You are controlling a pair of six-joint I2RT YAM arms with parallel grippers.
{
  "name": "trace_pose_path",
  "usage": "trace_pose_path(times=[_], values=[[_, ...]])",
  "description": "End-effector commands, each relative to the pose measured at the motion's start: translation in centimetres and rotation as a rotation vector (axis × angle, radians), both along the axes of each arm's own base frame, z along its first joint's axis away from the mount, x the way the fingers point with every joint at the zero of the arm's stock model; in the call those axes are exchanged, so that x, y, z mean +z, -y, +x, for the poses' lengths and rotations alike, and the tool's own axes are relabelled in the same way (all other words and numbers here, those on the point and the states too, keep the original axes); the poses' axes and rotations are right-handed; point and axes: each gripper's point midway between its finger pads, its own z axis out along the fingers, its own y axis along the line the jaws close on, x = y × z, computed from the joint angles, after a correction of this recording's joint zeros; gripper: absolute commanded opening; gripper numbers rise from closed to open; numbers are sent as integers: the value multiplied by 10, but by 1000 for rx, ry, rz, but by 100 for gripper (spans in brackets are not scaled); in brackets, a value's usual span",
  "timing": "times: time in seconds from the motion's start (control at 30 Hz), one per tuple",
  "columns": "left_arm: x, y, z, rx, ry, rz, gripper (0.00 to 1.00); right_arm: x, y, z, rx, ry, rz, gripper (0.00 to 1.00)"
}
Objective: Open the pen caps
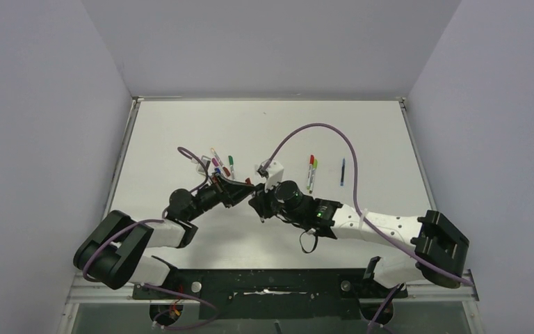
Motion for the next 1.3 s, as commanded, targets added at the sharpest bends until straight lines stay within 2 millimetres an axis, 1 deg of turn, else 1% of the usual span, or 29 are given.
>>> trace_pose_path(times=[0.0,0.13,0.37,0.47,0.57,0.6,0.67,0.7,0.73,0.8,0.83,0.93,1.03,1.13,1.27], values=[[48,-27,31,203,130,-113,11,-32,7,-51,72,-102,-101,0],[49,-33,31,209,125,-141,11,-40,8,-60,59,-102,-154,0],[48,-43,32,243,120,-155,11,-39,-5,-82,139,-139,-86,0],[47,-44,33,253,117,-145,11,-33,-1,-81,115,-127,-89,0],[45,-44,36,261,114,-133,11,-26,12,-70,50,-95,-137,0],[43,-44,37,264,107,-124,11,-23,18,-64,18,-80,-165,0],[43,-44,38,268,109,-118,11,-14,36,-44,-94,-36,-240,0],[42,-43,38,268,107,-114,11,-4,41,-34,-144,-17,-261,0],[42,-43,38,269,107,-113,11,0,50,-23,-196,-3,-293,0],[41,-43,39,270,104,-106,11,5,72,0,-297,-5,-349,0],[40,-43,40,271,103,-102,11,8,86,16,-360,-2,-370,0],[37,-42,41,273,101,-94,11,16,127,52,-514,2,-423,0],[35,-41,42,270,97,-91,11,26,166,83,-637,-10,-430,0],[35,-40,42,265,97,-94,11,33,201,110,-712,-40,-396,1],[34,-39,42,260,94,-93,11,33,246,143,-789,-90,-350,2]])
